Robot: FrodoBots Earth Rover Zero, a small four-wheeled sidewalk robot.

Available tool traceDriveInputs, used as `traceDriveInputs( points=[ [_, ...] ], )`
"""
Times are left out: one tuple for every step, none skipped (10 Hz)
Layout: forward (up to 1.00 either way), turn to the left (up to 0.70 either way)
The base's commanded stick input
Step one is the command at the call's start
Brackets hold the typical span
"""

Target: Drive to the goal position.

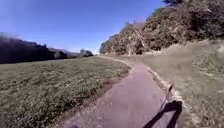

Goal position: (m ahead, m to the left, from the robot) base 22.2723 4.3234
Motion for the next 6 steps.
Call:
traceDriveInputs(
  points=[
    [0.7,-0.04],
    [0.7,-0.12],
    [0.7,-0.28],
    [0.7,-0.35],
    [0.7,-0.35],
    [0.7,-0.35]
  ],
)
